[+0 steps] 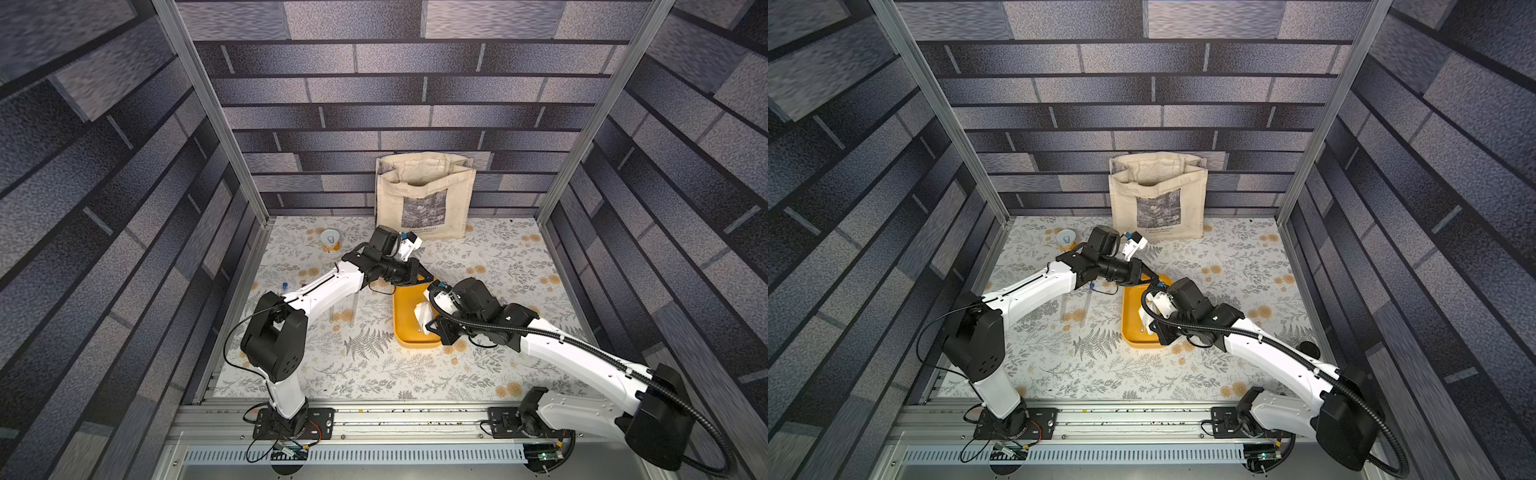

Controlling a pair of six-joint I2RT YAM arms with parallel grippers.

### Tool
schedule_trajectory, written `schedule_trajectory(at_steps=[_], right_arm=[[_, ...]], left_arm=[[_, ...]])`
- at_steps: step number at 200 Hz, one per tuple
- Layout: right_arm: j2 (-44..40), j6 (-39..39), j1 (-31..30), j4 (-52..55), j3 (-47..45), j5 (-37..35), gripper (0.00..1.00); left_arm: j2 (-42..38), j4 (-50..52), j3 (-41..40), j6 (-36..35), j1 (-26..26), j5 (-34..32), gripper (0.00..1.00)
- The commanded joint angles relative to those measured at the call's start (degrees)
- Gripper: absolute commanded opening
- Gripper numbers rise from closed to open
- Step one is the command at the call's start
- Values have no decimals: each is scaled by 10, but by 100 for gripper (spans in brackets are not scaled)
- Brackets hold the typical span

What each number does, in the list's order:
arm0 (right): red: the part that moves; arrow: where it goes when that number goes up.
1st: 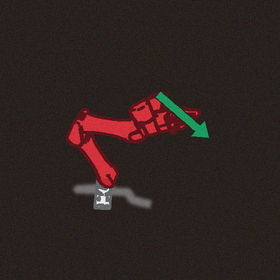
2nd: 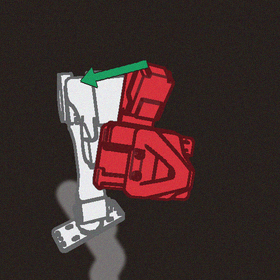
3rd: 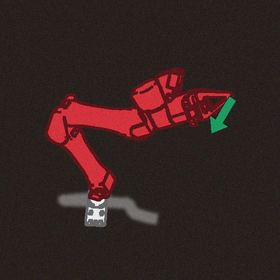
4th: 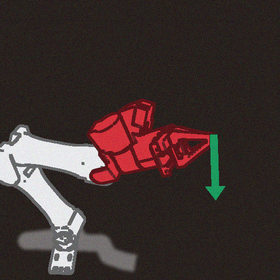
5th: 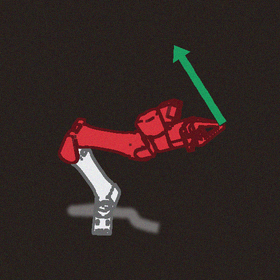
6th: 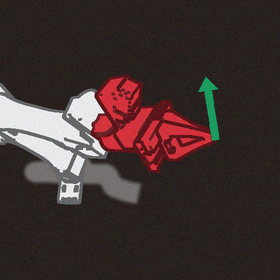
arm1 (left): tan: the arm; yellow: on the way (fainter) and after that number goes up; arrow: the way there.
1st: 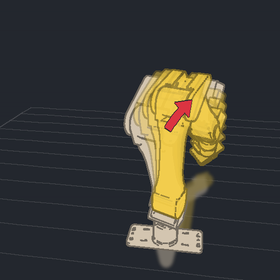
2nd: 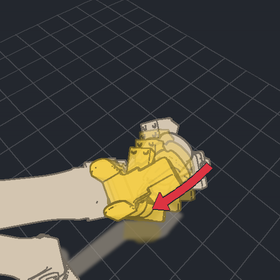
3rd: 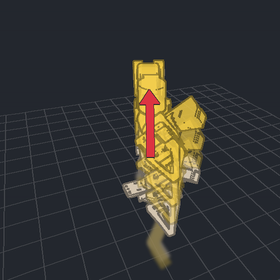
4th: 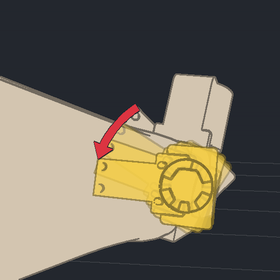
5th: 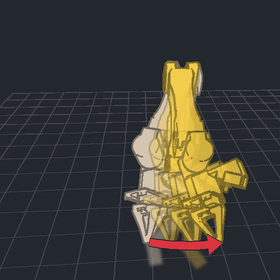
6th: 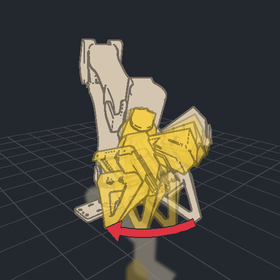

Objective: Wipe the exteriors of test tubes
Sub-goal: Wipe the dirt from the test tube.

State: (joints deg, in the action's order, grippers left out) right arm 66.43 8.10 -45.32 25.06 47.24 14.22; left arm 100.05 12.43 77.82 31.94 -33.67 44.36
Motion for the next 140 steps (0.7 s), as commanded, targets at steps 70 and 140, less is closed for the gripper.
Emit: schedule_trajectory(at_steps=[70,140], right_arm=[[19,-50,31,-14,42,-21,0],[47,-67,66,-14,81,-23,0]], left_arm=[[0,19,11,-23,3,6,17],[0,26,10,-28,5,5,17]])
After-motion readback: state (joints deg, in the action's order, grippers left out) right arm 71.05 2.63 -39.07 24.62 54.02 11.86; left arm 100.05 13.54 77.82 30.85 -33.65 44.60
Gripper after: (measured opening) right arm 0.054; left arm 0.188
